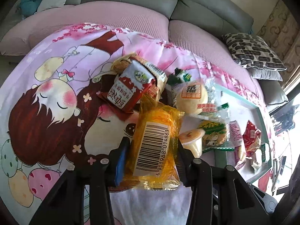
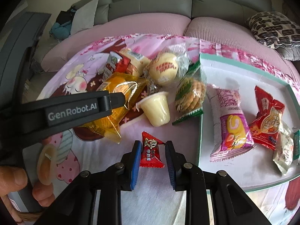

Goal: Organize snacks
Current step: 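Carry the yellow bag and red candy over the teal-rimmed tray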

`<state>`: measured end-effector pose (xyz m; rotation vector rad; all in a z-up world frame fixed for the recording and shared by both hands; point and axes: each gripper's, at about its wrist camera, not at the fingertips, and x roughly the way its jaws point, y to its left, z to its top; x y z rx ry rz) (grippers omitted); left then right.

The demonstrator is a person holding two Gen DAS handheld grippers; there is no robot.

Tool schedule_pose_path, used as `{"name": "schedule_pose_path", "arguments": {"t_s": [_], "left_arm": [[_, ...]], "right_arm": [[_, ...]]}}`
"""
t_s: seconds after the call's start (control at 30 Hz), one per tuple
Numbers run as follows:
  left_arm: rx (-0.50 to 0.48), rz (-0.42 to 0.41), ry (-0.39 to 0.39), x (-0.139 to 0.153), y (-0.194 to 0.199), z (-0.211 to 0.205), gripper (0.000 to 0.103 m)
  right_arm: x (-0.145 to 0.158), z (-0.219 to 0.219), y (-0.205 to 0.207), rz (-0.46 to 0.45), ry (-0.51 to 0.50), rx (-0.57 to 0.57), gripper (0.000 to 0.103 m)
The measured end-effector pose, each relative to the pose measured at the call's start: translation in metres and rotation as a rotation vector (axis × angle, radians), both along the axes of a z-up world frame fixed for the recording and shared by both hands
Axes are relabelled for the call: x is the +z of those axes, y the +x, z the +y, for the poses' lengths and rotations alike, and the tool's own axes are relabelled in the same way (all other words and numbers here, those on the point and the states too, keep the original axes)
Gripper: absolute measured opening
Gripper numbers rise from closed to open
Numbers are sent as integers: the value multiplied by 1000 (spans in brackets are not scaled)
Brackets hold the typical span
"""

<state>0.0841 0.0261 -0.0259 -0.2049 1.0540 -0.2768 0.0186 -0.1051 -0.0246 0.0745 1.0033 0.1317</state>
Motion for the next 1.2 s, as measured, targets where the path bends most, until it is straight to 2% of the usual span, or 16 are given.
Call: {"name": "schedule_pose_path", "arguments": {"t_s": [0.33,0.67,0.9,1.07,1.2], "left_arm": [[29,-65,1,23,-11,7,47],[33,-84,-6,32,-15,2,47],[-34,-142,-26,51,-13,-30,47],[-96,-159,-31,56,-3,-59,47],[-145,-204,-32,67,0,-85,47]], "right_arm": [[15,-3,-6,-49,15,-6,27],[24,-13,-9,-84,24,-29,27],[41,-49,-7,-134,13,-136,27],[50,-87,-4,-156,12,-240,27],[62,-117,-3,-189,14,-316,27]]}}
